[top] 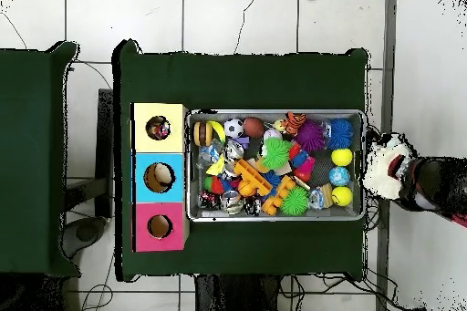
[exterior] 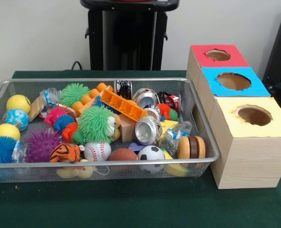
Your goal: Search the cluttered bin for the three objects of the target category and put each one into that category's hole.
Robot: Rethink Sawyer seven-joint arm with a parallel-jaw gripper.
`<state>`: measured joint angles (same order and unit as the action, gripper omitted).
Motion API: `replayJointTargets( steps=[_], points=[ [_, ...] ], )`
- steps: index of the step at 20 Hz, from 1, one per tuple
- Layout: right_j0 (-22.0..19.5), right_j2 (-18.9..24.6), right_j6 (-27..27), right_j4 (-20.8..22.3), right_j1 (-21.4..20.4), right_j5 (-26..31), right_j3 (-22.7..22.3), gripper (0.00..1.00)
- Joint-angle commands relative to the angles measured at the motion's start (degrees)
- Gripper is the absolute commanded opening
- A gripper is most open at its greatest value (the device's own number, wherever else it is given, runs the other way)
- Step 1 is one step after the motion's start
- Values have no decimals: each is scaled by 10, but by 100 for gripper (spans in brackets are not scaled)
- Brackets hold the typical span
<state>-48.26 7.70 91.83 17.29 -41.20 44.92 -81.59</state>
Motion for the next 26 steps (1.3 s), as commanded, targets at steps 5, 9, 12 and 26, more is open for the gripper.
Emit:
replayJointTargets(
  steps=[5,9,12,26],
  points=[
    [91,27,37,-1,-1,3,-79,0],
    [109,13,50,-7,-3,9,-77,0],
    [118,7,53,-14,-6,17,-76,0],
    [97,3,4,-23,-6,26,-84,0]
  ],
)
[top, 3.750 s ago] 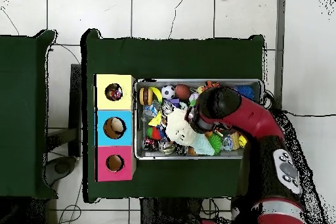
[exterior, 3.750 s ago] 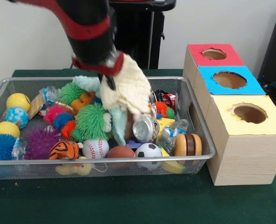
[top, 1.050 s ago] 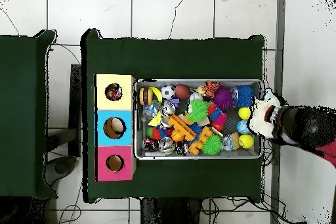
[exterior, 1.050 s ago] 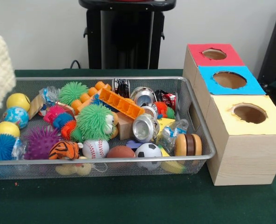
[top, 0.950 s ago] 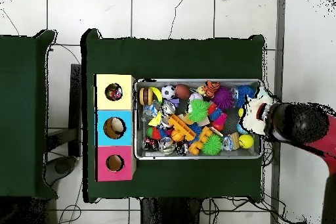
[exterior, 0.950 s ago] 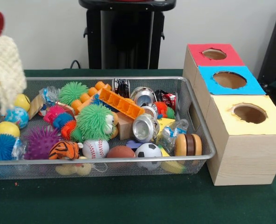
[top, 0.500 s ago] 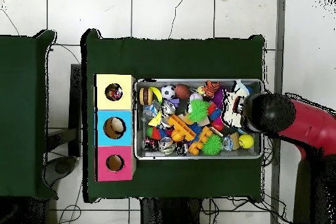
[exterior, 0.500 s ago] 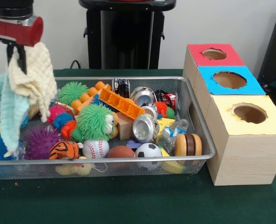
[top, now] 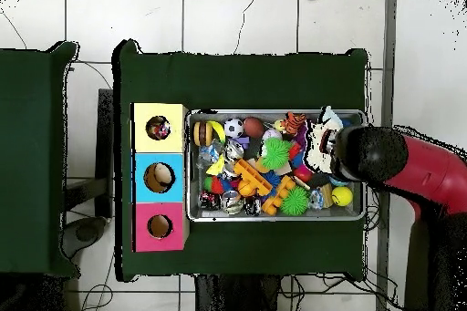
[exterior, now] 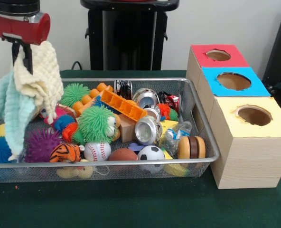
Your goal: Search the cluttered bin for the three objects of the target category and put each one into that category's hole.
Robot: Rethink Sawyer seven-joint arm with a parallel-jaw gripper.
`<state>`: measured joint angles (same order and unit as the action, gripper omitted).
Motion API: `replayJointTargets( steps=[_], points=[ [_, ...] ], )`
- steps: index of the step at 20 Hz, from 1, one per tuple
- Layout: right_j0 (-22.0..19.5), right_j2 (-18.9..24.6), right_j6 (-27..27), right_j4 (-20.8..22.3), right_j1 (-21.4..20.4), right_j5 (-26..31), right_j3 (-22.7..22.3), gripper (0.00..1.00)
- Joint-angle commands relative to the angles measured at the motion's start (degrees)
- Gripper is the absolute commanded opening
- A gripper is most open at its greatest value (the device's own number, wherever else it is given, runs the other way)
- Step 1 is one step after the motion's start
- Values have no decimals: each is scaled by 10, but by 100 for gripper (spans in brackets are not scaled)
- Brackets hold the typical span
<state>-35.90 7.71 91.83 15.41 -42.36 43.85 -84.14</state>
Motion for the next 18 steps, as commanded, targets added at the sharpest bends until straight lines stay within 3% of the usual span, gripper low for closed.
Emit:
replayJointTargets(
  steps=[1,4,5,18],
  points=[
    [-32,5,-2,-3,6,37,-60,0],
    [-34,3,-6,-4,10,70,-57,0],
    [-35,2,-4,-5,10,76,-57,100],
    [-40,17,21,-29,21,73,-62,100]
  ],
)
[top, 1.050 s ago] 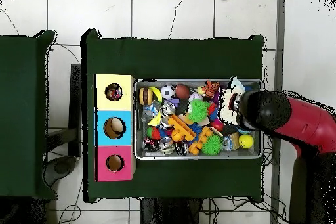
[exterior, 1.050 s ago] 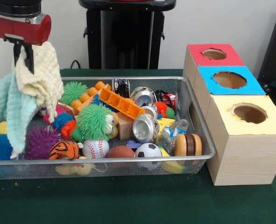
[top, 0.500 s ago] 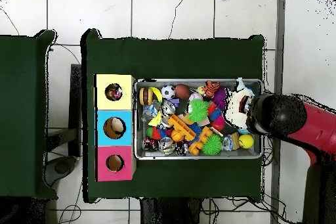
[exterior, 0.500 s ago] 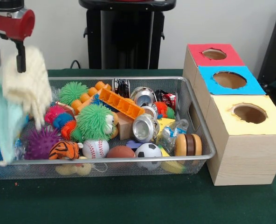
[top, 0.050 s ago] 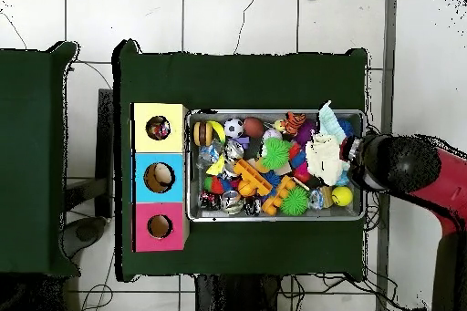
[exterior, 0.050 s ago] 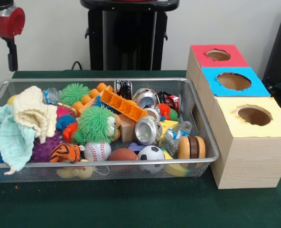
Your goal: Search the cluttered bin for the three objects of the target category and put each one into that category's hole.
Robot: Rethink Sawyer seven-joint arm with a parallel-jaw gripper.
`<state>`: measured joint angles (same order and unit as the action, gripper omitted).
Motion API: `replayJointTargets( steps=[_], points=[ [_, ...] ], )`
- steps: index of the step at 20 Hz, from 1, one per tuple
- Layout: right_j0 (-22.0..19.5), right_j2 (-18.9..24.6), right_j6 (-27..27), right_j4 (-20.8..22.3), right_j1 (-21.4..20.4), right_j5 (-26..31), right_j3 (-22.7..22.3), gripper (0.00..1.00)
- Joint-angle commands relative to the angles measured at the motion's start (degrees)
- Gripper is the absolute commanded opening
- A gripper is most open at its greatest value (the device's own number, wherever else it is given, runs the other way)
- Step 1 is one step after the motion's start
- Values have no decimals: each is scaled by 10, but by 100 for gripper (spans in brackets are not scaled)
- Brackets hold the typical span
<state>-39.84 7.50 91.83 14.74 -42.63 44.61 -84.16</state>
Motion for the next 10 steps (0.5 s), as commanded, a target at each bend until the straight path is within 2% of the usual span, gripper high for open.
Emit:
replayJointTargets(
  steps=[1,4,7,10],
  points=[
    [0,19,21,-24,23,66,-62,100],
    [2,19,23,-28,18,75,-66,100],
    [26,12,42,-49,-16,135,-79,100],
    [49,-4,79,-64,-31,156,-86,100]
  ],
)
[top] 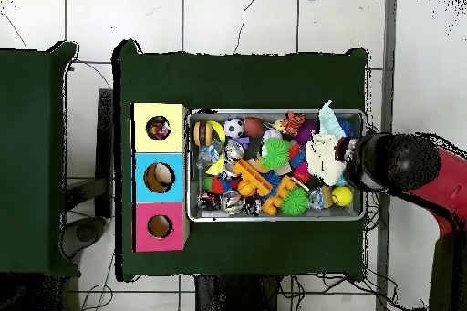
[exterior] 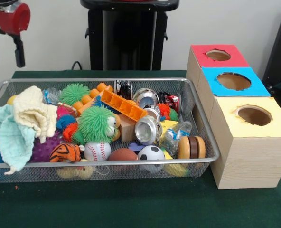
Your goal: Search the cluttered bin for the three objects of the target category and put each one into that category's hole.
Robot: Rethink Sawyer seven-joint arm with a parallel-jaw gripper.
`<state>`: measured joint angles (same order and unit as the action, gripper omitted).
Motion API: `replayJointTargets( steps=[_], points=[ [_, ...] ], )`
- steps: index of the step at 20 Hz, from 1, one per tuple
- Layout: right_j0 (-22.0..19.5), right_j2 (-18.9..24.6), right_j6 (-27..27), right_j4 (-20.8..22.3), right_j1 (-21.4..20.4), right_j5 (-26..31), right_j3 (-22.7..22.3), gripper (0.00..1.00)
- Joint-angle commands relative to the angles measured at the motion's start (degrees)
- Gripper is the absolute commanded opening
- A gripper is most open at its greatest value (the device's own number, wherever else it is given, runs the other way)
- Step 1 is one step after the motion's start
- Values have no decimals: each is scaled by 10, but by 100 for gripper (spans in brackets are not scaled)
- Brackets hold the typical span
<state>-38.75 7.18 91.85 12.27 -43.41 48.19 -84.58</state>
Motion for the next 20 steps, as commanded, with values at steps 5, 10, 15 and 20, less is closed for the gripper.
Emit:
replayJointTargets(
  steps=[5,10,15,20],
  points=[
    [60,-11,120,-60,-8,83,-91,100],
    [83,-20,142,-86,0,27,-117,100],
    [104,-34,157,-86,22,-49,-152,100],
    [107,-46,135,-60,66,-108,-169,100]
  ],
)
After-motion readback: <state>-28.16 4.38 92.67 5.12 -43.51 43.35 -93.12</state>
